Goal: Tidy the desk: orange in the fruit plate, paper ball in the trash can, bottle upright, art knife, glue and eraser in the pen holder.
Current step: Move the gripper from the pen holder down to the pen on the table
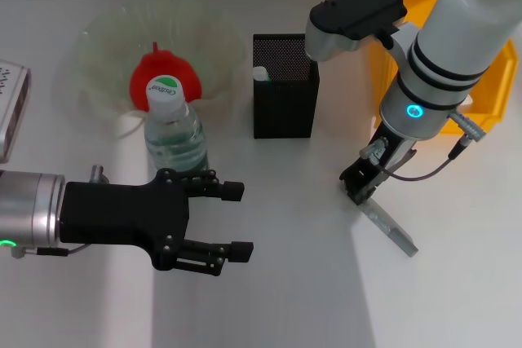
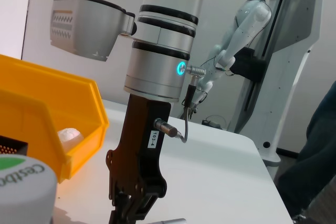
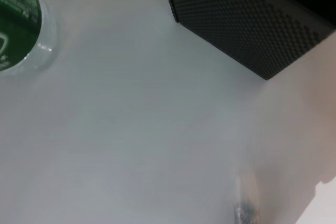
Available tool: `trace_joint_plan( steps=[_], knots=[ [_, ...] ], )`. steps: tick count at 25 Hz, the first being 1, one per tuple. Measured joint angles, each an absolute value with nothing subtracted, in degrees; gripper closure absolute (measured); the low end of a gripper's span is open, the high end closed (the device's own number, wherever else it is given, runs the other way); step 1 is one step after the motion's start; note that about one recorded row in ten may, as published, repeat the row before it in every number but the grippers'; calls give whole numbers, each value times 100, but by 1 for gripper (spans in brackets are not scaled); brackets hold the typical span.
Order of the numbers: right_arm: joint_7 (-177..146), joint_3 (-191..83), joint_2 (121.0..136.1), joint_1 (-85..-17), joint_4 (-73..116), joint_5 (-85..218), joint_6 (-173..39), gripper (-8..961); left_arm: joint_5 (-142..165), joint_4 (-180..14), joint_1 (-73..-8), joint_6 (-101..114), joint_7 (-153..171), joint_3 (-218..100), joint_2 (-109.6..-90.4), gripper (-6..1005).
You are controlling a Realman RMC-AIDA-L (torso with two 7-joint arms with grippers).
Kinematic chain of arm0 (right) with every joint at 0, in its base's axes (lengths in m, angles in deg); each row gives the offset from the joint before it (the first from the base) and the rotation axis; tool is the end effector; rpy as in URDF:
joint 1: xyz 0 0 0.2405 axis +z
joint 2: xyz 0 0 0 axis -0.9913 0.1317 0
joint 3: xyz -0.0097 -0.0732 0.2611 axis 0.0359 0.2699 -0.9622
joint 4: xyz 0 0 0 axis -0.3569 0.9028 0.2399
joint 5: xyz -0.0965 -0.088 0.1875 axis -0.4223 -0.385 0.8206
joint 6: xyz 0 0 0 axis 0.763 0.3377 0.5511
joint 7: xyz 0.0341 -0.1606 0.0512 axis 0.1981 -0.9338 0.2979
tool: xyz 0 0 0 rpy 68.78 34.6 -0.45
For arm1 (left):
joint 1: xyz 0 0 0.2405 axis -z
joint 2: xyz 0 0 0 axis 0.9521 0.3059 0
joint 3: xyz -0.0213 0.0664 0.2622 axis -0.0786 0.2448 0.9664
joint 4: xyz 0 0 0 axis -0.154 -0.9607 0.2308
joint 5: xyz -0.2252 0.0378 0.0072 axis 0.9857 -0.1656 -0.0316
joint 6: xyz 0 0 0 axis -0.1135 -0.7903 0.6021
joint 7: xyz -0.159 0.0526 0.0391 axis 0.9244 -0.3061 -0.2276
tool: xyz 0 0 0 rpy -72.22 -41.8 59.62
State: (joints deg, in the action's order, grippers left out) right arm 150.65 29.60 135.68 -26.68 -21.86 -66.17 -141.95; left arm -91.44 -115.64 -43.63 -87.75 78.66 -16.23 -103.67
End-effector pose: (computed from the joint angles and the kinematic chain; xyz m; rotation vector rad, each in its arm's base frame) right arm 0.1735 0.3968 -0.1145 -2.4553 1.2372 -0.8201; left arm -0.2634 0.3016 -0.0543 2.9840 0.3951 0.7709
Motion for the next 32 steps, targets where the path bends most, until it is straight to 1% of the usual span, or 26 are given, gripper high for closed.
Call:
trace_joint_plan(
  steps=[8, 19, 22, 27, 32],
  knots=[
    [15024, 2956, 13568, -2716, -2224, -6609, -14195, 859, -9138, -11564, -4362, -8775, 7866, -1623, -10367, 164],
    [14973, 2935, 13554, -2786, -2415, -6584, -14283, 846, -9150, -11564, -4362, -8775, 7866, -1623, -10367, 164],
    [14973, 2948, 13554, -2786, -2411, -6560, -14276, 662, -9152, -11564, -4362, -8775, 7866, -1623, -10367, 164],
    [14972, 2956, 13558, -2785, -2339, -6556, -14243, 602, -9154, -11564, -4362, -8775, 7866, -1623, -10367, 164],
    [14965, 2962, 13559, -2782, -2297, -6556, -14215, 643, -9154, -11564, -4362, -8775, 7865, -1623, -10367, 164]
  ],
)
